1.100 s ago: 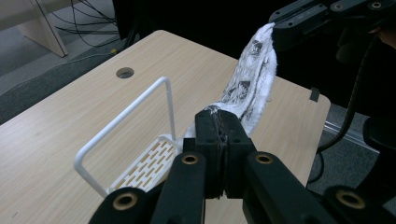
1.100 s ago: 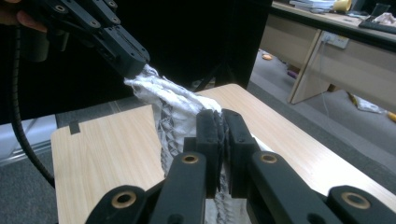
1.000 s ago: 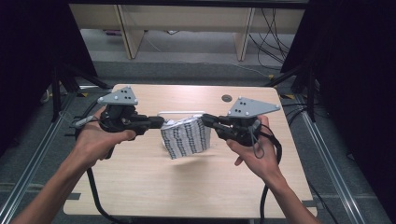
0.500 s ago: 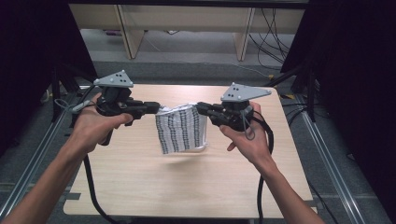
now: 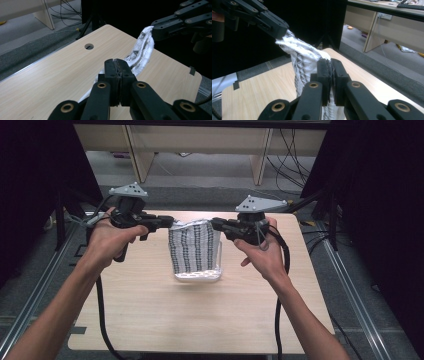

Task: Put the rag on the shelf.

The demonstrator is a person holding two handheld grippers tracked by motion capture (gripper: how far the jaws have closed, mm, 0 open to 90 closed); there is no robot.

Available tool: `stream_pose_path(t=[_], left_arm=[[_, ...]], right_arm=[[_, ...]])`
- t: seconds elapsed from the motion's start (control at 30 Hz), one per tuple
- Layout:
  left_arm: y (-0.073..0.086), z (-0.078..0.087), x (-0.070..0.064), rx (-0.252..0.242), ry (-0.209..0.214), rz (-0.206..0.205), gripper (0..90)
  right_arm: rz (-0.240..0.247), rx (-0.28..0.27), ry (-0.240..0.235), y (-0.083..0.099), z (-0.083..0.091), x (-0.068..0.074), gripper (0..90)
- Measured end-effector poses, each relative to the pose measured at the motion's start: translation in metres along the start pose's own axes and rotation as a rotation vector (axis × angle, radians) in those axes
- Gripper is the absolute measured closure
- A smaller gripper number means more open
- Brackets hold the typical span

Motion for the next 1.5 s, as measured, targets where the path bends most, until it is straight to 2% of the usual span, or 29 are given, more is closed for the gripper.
stream_pose_path(t=[0.13, 0.17, 0.23, 0.3, 0.33, 0.47, 0.53, 0.57, 0.6, 0.67, 0.77, 0.83, 0.93, 1.0, 1.07, 1.1, 1.17, 1.2, 1.3, 1.37, 1.4, 1.43, 1.47, 1.5], left_arm=[[-0.006, -0.001, 0.007, -0.006, -0.013, 0.012, 88.0], [-0.007, -0.001, 0.008, -0.011, -0.016, 0.014, 87.9], [-0.01, -0.001, 0.012, -0.017, -0.024, 0.023, 88.0], [-0.014, -0.003, 0.019, -0.046, -0.031, 0.04, 88.0], [-0.015, -0.005, 0.023, -0.05, -0.038, 0.05, 88.0], [-0.017, -0.016, 0.04, -0.074, -0.057, 0.087, 88.0], [-0.016, -0.02, 0.047, -0.081, -0.059, 0.104, 88.0], [-0.016, -0.023, 0.05, -0.083, -0.063, 0.111, 87.9], [-0.016, -0.026, 0.054, -0.086, -0.065, 0.12, 88.0], [-0.016, -0.031, 0.059, -0.093, -0.072, 0.134, 88.0], [-0.014, -0.038, 0.07, -0.104, -0.075, 0.154, 87.9], [-0.011, -0.043, 0.078, -0.102, -0.089, 0.171, 87.9], [-0.007, -0.05, 0.088, -0.102, -0.107, 0.194, 87.9], [-0.005, -0.055, 0.093, -0.096, -0.111, 0.211, 87.8], [-0.001, -0.059, 0.097, -0.084, -0.114, 0.224, 87.8], [0.001, -0.061, 0.099, -0.066, -0.115, 0.223, 87.7], [0.005, -0.066, 0.103, -0.062, -0.115, 0.241, 87.5], [0.007, -0.068, 0.104, -0.07, -0.113, 0.251, 87.4], [0.015, -0.073, 0.109, -0.036, -0.114, 0.265, 86.8], [0.021, -0.078, 0.113, -0.028, -0.112, 0.28, 83.1], [0.022, -0.079, 0.113, -0.033, -0.11, 0.29, 83.1], [0.024, -0.08, 0.116, -0.02, -0.113, 0.282, 83.1], [0.026, -0.081, 0.117, -0.019, -0.119, 0.287, 83.0], [0.027, -0.082, 0.119, -0.013, -0.12, 0.291, 80.8]], right_arm=[[-0.019, 0.016, 0.012, -0.005, -0.007, -0.004, 87.2], [-0.004, 0.006, 0.02, -0.007, -0.01, -0.006, 87.2], [-0.025, 0.021, 0.026, -0.011, -0.016, -0.008, 87.2], [-0.021, 0.021, 0.028, -0.013, -0.019, -0.01, 87.2], [-0.004, 0.016, 0.036, -0.015, -0.021, -0.013, 87.2], [-0.018, 0.04, 0.051, -0.018, -0.036, -0.021, 87.1], [-0.046, 0.057, 0.075, -0.017, -0.044, -0.027, 87.1], [-0.037, 0.051, 0.083, -0.016, -0.048, -0.03, 87.0], [-0.074, 0.058, 0.081, -0.014, -0.057, -0.036, 87.0], [-0.08, 0.059, 0.084, -0.014, -0.059, -0.036, 87.0], [-0.082, 0.07, 0.092, -0.011, -0.071, -0.042, 86.6], [-0.072, 0.076, 0.097, -0.01, -0.078, -0.045, 86.5], [-0.104, 0.107, 0.114, -0.006, -0.087, -0.048, 86.2], [-0.106, 0.122, 0.126, -0.003, -0.094, -0.051, 86.0], [-0.127, 0.154, 0.129, 0.001, -0.099, -0.052, 85.8], [-0.123, 0.156, 0.13, 0.002, -0.103, -0.053, 85.8], [-0.121, 0.171, 0.139, 0.006, -0.108, -0.054, 85.4], [-0.136, 0.19, 0.14, 0.008, -0.11, -0.054, 85.2], [-0.145, 0.208, 0.147, 0.015, -0.117, -0.055, 84.3], [-0.147, 0.234, 0.149, 0.022, -0.123, -0.056, 81.7], [-0.147, 0.234, 0.149, 0.022, -0.123, -0.056, 81.7], [-0.131, 0.238, 0.151, 0.023, -0.124, -0.057, 81.3], [-0.144, 0.253, 0.162, 0.024, -0.126, -0.056, 80.9], [-0.144, 0.244, 0.165, 0.025, -0.128, -0.057, 79.9]])
Point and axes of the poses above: each handheld gripper's, and its own axes: z roughly backward along the jaws, y roughly out of its underside, x roughly to its left, the point moved 2 cm from there along -z, roughly forward along the jaws, and after that the axes turned 15 degrees about y, right-handed, at the moved point
